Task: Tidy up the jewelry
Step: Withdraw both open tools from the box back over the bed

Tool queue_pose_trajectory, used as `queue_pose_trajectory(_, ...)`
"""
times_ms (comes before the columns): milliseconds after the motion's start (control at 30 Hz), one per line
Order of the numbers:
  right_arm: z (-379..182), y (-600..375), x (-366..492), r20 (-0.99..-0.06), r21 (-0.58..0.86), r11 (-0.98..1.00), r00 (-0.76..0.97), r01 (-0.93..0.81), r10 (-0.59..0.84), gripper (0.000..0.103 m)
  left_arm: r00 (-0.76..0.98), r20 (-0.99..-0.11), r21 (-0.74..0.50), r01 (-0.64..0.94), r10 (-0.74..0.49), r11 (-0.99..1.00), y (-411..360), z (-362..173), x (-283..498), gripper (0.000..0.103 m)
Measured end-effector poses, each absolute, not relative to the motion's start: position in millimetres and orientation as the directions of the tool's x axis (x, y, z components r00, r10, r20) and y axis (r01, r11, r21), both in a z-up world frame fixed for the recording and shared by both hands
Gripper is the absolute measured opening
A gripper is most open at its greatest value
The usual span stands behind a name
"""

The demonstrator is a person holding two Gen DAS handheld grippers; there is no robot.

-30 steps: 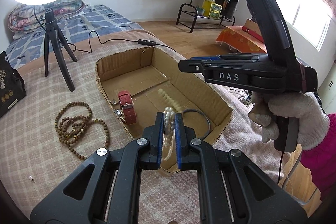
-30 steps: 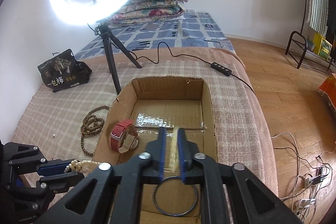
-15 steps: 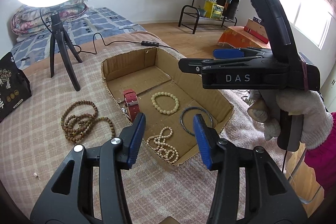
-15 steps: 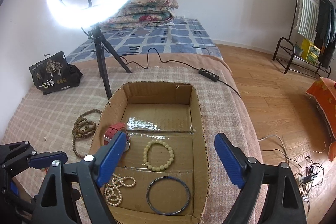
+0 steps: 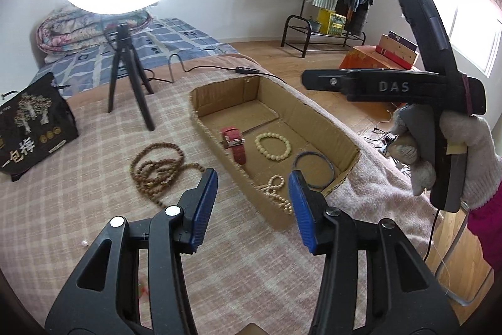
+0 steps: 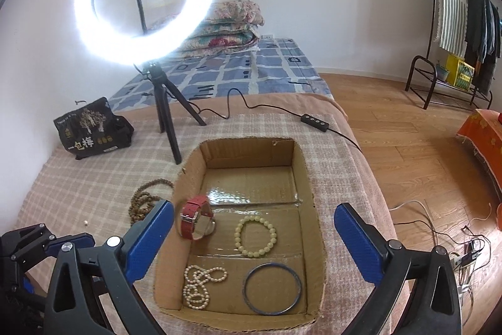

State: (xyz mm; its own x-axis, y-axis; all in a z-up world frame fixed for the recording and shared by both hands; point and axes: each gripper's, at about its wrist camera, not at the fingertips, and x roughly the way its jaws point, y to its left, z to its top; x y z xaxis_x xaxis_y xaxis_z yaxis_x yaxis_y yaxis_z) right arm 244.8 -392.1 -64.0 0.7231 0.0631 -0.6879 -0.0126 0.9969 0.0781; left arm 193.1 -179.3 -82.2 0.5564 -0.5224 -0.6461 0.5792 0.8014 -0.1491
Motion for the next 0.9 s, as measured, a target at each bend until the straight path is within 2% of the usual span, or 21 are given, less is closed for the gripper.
queue_pose_trajectory(367,-47.6,-355.7,230.4,-0.679,0.098,0.99,0.72,-0.102,0.142,0.103,0.641,-0.631,-0.111,0.484,-0.438,0.868,-92.7,-74.3,178.7,0.048)
queue_pose_trajectory(600,-43.1,-322.1,223.2,-0.68,0.121,0.975,0.7,-0.187,0.219,0.102,0.654,-0.661,-0.085,0.423,-0.368,0.902,-35.8,-88.9,159.9,0.048)
queue_pose_trajectory(900,-54.8,-291.4,237.0,-0.718,0.164,0.956,0.634,-0.244,0.286,0.093,0.618,-0.701,-0.132,0.377,-0.356,0.917,0.9,-117.0,143.8,0.048)
